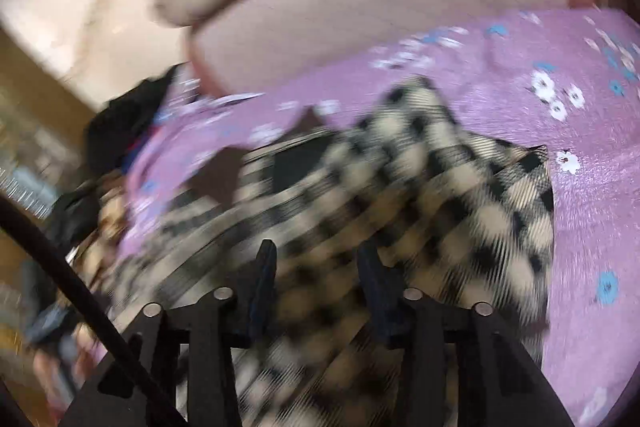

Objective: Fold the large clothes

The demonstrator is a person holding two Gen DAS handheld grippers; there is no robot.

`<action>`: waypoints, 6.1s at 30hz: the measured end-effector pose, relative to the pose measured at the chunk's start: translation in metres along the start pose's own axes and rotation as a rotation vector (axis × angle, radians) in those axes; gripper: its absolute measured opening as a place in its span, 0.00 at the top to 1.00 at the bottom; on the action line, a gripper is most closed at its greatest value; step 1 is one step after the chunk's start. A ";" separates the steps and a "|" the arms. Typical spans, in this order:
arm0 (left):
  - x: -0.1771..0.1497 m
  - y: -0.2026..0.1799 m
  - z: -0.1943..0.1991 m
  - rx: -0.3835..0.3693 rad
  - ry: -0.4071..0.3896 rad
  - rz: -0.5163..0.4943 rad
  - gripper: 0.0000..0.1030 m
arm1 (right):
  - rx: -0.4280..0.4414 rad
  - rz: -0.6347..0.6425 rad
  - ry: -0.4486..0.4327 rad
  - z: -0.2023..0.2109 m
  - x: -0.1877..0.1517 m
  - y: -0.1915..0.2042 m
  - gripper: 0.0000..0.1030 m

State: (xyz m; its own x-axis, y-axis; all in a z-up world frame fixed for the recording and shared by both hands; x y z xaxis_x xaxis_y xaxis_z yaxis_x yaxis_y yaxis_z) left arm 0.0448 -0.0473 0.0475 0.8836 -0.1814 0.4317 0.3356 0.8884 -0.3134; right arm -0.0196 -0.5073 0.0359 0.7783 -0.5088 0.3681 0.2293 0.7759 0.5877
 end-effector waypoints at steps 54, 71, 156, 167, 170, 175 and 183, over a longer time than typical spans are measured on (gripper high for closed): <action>0.008 0.011 0.015 -0.103 -0.062 0.147 0.08 | -0.045 0.377 0.106 -0.043 -0.025 0.108 0.28; 0.004 0.008 0.000 -0.112 -0.019 0.138 0.08 | -0.092 0.227 -0.068 -0.030 0.025 0.088 0.21; -0.026 -0.011 -0.021 0.187 -0.014 0.013 0.09 | -0.312 0.256 0.001 -0.070 -0.003 0.092 0.57; -0.049 -0.004 0.002 0.158 -0.042 0.029 0.09 | -0.164 0.317 0.071 -0.022 -0.075 0.118 0.50; -0.050 0.002 0.010 0.135 -0.066 0.037 0.10 | -0.100 0.349 0.099 -0.024 -0.095 0.137 0.42; -0.053 0.003 0.012 0.030 -0.032 0.046 0.33 | -0.117 0.413 0.110 -0.031 -0.113 0.162 0.38; -0.066 -0.021 -0.009 -0.025 0.028 -0.112 0.79 | -0.122 0.323 0.136 -0.035 -0.111 0.147 0.37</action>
State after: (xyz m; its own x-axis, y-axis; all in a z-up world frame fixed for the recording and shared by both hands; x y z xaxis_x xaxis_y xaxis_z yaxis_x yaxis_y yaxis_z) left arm -0.0178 -0.0581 0.0183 0.8484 -0.2912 0.4421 0.4407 0.8512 -0.2851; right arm -0.0516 -0.3242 0.0565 0.8906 -0.1827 0.4165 0.0210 0.9312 0.3638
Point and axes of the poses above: each gripper's, at about its wrist camera, not at the fingertips, and z roughly against the way its jaws point, y to its left, x to its top, the point moved 3 cm from there along -z, roughly the way its jaws point, and after that the axes turned 5 degrees about -z, right-handed, at the moved point
